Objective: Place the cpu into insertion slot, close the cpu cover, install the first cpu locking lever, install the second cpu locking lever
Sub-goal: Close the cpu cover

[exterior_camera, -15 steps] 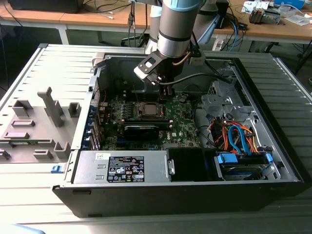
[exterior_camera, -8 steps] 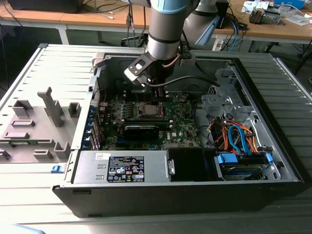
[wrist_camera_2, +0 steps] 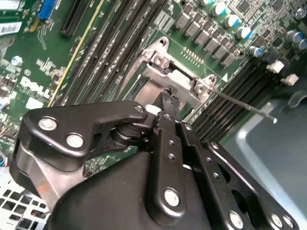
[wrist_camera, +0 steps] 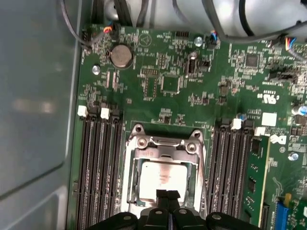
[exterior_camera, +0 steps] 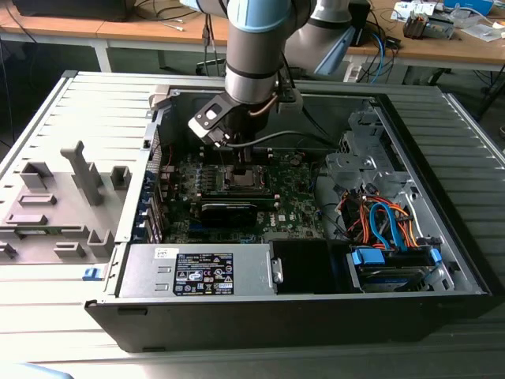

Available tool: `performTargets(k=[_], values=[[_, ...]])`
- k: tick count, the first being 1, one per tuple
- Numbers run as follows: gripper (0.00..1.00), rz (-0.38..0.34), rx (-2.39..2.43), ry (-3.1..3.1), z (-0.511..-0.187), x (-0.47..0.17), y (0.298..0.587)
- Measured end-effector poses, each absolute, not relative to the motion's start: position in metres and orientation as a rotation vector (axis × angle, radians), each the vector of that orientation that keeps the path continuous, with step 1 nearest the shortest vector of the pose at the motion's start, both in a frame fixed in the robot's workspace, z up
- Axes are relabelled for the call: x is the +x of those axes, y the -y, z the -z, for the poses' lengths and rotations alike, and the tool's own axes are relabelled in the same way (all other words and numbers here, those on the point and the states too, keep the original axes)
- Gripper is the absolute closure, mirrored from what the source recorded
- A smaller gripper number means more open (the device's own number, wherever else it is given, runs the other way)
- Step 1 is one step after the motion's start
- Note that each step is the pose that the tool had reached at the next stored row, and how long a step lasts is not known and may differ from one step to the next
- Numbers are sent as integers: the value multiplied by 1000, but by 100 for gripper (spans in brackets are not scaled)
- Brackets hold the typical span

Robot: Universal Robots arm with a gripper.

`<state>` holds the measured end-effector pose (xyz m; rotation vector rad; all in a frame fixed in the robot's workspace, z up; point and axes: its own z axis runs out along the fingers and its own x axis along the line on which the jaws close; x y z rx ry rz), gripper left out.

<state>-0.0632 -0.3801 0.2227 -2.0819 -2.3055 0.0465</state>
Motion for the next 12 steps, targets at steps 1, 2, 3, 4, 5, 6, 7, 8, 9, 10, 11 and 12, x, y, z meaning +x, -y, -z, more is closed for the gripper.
performTargets(k=[1,2,3,4,5,6,7,8,9,10,11,12], values=[[89,-47,-2082,2306,-221,-65,380],[89,-47,-2082,2305,-219,-67,380],[89,-47,-2082,2305,-217,-68,380],[89,-46,-2082,2306,-216,-69,380],[89,-47,-2082,2306,-215,-70,380],[89,-47,-2082,2306,-214,-70,380],[89,-47,-2082,2306,-213,-70,380],[89,-47,-2082,2306,-211,-70,380],[89,-47,-2082,2306,-210,-71,380],[89,-47,-2082,2306,-208,-71,380],[89,-47,-2082,2306,-207,-71,380],[89,-47,-2082,2306,-207,-71,380]])
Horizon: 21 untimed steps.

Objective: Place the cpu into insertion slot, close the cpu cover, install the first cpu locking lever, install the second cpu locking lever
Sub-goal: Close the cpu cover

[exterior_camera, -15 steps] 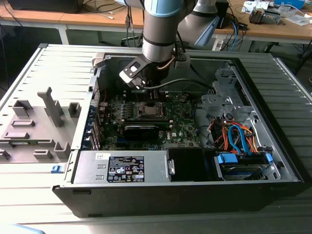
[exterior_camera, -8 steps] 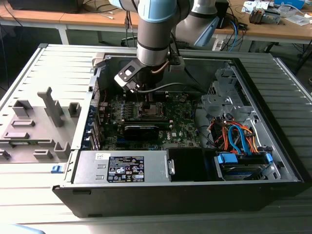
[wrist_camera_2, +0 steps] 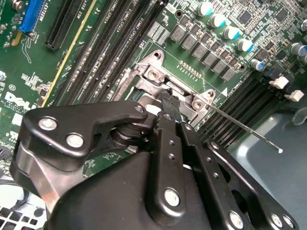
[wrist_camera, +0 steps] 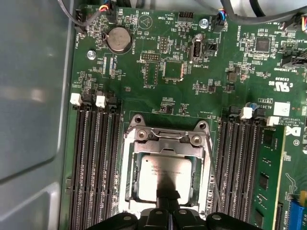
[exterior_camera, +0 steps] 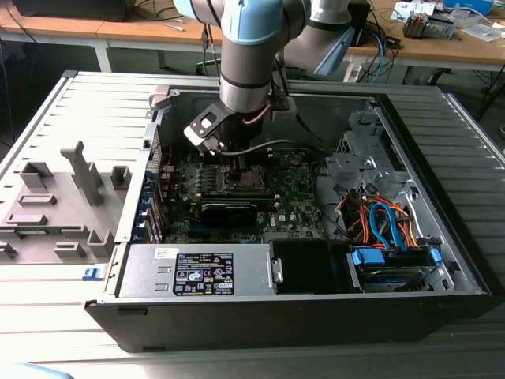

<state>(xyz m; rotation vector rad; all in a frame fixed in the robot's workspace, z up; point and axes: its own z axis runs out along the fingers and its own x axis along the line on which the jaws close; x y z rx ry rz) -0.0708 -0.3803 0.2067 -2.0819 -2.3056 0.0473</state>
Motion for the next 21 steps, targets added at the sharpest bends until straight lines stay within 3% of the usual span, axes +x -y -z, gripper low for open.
performTargets(k=[12,21], values=[[89,-46,-2080,2304,-209,-57,381],[89,-47,-2078,2301,-241,-51,381]])
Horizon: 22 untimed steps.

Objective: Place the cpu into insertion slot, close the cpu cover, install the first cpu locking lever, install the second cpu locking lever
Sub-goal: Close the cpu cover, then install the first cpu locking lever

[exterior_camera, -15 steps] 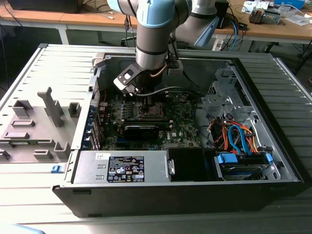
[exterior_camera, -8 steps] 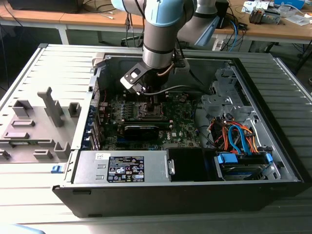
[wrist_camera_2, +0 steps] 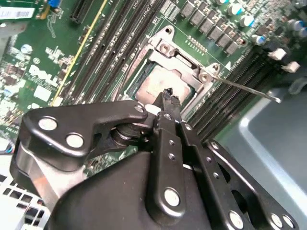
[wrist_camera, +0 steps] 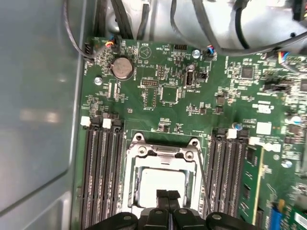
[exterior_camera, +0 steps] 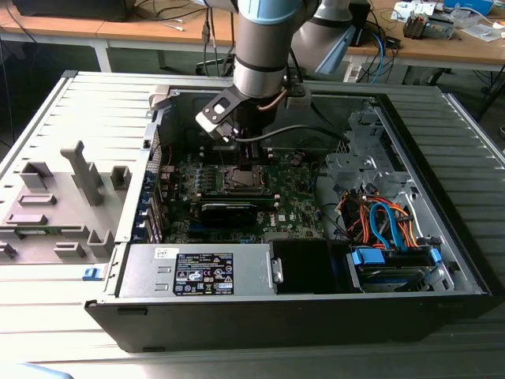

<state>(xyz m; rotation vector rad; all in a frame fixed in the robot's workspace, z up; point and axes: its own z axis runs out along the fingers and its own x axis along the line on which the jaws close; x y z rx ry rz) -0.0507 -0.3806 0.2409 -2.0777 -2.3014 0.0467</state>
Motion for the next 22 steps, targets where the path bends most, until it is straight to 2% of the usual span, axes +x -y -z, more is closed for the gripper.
performTargets(k=[5,22], values=[[89,-46,-2078,2301,-251,-51,381],[89,-47,-2060,2318,-251,-51,381]])
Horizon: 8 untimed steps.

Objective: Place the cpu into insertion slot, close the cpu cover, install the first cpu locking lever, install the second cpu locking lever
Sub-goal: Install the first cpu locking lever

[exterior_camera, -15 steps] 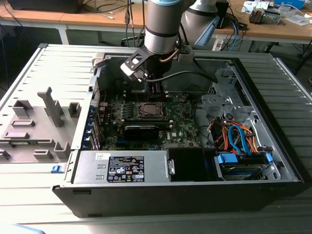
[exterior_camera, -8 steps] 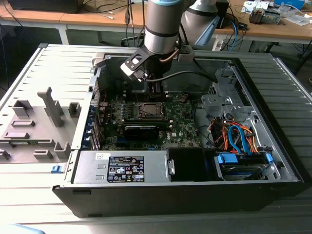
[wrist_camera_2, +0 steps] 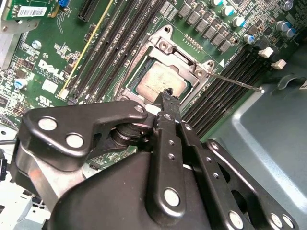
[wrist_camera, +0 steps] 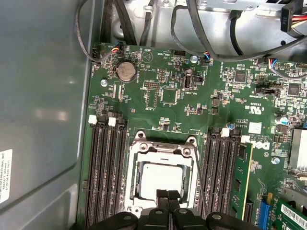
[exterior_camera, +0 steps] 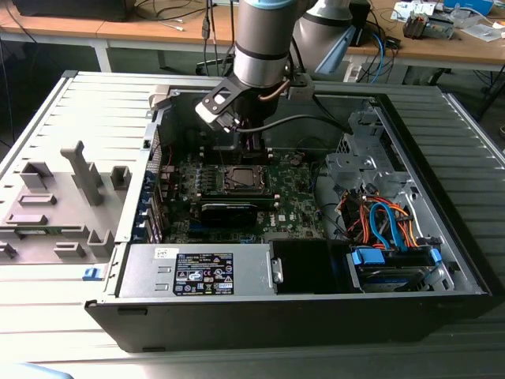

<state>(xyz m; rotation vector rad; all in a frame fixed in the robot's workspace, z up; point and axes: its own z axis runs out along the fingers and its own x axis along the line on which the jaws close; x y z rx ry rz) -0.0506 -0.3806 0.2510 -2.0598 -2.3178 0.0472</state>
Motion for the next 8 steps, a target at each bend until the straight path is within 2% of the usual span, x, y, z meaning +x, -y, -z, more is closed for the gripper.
performTargets(k=[8], values=[[89,-48,-2044,2332,-251,-51,381]])
